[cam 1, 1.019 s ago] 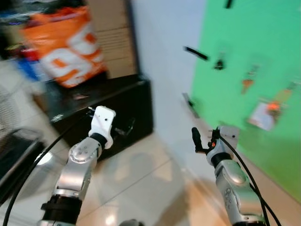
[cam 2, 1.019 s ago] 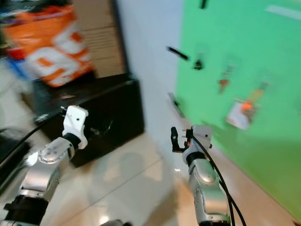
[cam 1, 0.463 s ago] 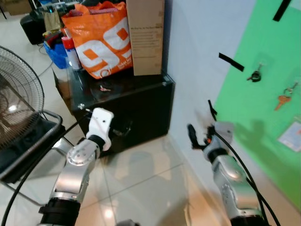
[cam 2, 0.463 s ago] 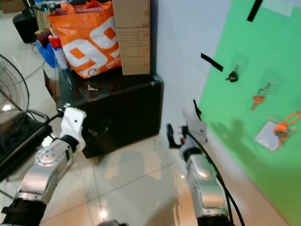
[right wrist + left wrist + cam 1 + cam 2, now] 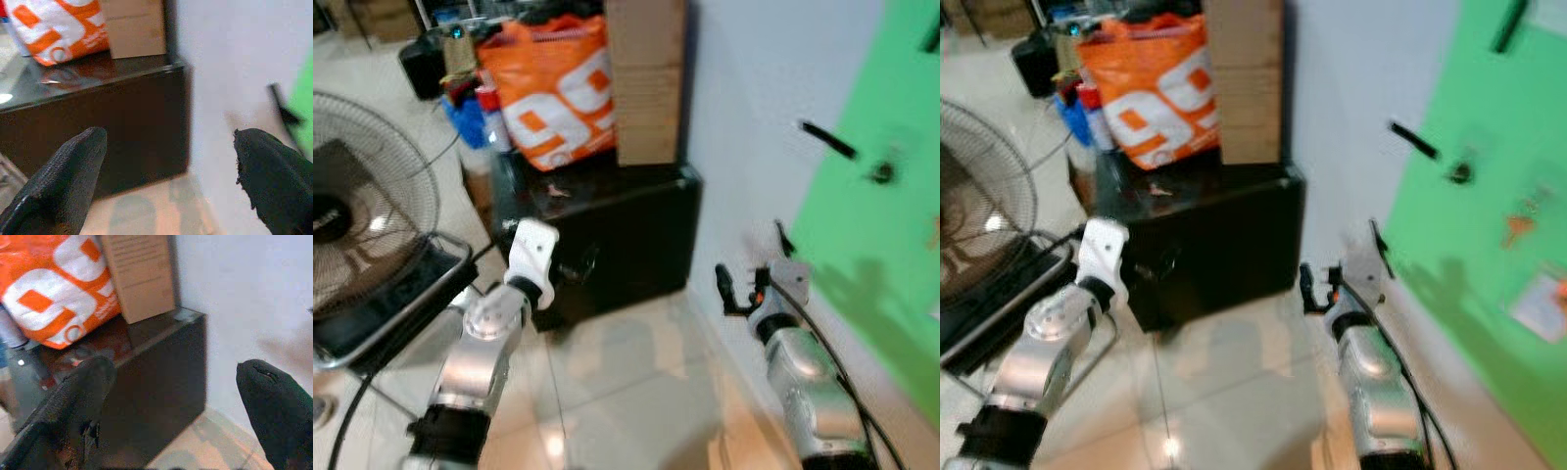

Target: Hang keys on a hook

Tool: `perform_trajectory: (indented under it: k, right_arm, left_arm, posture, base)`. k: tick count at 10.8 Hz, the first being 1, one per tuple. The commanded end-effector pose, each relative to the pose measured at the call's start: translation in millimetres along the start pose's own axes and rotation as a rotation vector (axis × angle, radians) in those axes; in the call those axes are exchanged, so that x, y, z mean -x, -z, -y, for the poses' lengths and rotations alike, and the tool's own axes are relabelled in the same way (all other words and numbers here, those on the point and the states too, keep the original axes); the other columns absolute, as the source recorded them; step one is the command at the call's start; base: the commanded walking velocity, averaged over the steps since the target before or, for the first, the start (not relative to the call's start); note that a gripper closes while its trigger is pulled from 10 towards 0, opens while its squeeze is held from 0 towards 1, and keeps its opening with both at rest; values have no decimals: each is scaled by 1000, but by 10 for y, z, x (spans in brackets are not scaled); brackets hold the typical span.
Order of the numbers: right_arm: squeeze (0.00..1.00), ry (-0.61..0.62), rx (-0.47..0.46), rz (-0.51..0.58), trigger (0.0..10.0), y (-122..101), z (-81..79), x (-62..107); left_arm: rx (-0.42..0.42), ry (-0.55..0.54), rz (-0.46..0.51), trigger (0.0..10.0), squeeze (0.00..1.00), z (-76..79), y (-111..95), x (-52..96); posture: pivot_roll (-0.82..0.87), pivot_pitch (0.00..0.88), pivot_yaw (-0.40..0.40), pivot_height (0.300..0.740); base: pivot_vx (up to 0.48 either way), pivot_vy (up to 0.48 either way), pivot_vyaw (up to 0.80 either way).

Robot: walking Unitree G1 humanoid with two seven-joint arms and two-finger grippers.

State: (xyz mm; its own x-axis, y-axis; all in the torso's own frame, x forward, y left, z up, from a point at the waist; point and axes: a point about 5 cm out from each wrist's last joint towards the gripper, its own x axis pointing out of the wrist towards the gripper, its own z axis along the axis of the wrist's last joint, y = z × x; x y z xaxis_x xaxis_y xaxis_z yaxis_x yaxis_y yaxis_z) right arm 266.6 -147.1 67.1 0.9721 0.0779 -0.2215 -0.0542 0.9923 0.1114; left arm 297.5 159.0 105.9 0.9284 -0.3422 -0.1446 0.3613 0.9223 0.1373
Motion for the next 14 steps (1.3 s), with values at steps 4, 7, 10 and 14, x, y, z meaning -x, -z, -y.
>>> perform_trajectory:
  k: [4,7,10,14]
  right_arm:
    - [1000,38,6,-6,10000,11,71,30]
    - [1000,42,2,-5,10000,4,67,-1]
    - [1000,26,-1,-13,10000,23,24,-44]
    - [1000,-6,20,-28,10000,44,-8,-86]
  left_arm:
    - [10,13,-3,10000,0,18,-11,-7]
    - [8,10,3,10000,0,6,-28,-35]
    - [3,5,2,10000,0,-15,-31,-22]
    - [13,-8,-2,10000,0,-6,4,8]
  posture:
    - [-122,0,73,740]
    - [-107,0,66,740]
    - [-70,0,37,740]
    - [-49,0,12,740]
  base:
    - [377,0,0]
    - [390,0,0]
    - [409,0,0]
    - [430,0,0]
